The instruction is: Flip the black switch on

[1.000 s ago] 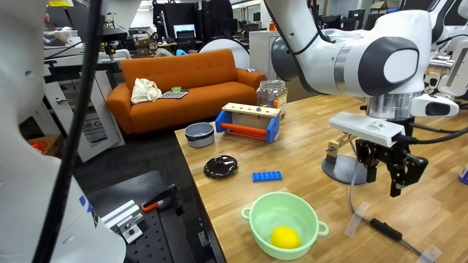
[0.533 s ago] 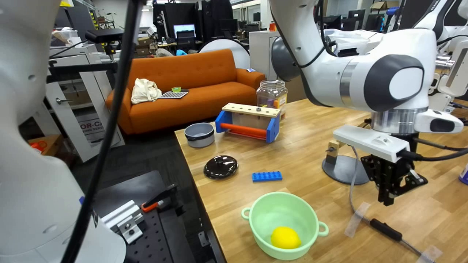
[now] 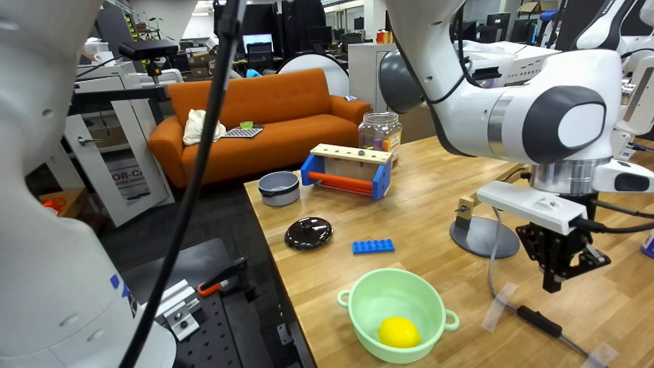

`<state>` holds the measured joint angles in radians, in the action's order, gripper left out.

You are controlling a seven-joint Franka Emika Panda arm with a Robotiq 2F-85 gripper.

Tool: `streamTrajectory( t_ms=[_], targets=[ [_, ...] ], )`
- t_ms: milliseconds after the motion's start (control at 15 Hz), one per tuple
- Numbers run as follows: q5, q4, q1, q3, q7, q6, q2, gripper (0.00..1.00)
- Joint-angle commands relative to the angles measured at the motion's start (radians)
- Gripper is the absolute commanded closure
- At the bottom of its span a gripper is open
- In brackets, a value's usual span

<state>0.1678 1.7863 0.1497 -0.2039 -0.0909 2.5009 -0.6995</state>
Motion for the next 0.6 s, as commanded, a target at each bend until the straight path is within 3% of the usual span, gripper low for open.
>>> streamTrajectory(
  t_ms=[0, 533],
  targets=[
    [-0.01, -0.04, 0.009, 0.0, 0.027, -0.04, -0.026, 1.0],
    [-0.009, -0.048, 0.008, -0.002, 0.024, -0.06, -0.046, 1.0]
  ],
)
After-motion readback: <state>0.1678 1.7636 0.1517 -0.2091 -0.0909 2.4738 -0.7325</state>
